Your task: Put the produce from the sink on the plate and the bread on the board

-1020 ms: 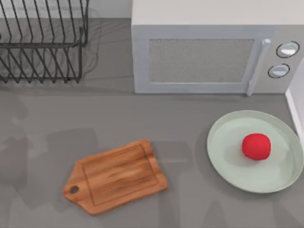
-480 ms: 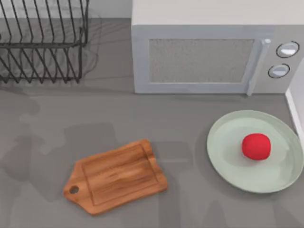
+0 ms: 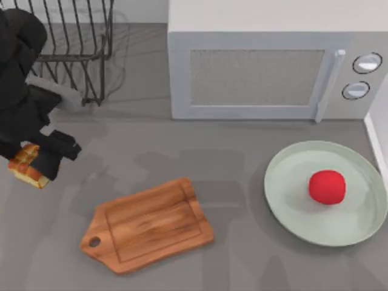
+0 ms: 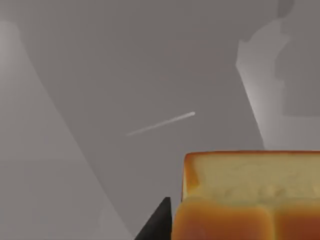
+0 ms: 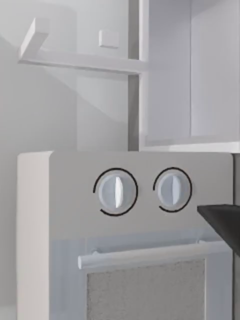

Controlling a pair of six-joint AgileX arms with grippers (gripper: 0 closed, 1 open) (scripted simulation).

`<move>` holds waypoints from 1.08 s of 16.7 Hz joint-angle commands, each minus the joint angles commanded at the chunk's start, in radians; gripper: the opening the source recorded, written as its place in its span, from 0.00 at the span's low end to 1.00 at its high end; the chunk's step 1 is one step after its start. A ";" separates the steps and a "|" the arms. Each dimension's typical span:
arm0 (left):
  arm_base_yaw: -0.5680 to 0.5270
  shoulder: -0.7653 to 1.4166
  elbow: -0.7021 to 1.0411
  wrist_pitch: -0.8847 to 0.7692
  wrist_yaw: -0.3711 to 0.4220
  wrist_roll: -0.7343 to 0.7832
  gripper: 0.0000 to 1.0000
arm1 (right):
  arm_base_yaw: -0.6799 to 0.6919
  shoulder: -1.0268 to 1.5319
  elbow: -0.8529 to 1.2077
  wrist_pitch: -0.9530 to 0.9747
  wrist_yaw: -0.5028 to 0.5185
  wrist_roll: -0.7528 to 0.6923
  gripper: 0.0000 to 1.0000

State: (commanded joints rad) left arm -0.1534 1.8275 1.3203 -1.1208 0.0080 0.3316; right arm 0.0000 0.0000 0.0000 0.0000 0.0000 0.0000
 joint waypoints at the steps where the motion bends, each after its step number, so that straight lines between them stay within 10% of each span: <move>1: -0.052 0.005 -0.005 0.004 0.001 -0.108 0.00 | 0.000 0.000 0.000 0.000 0.000 0.000 1.00; 9: -0.408 -0.008 -0.045 0.065 0.000 -0.822 0.00 | 0.000 0.000 0.000 0.000 0.000 0.000 1.00; 18: -0.484 -0.023 -0.054 0.089 -0.007 -0.951 0.00 | 0.000 0.000 0.000 0.000 0.000 0.000 1.00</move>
State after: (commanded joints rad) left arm -0.6373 1.8046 1.2665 -1.0320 0.0015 -0.6195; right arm 0.0000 0.0000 0.0000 0.0000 0.0000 0.0000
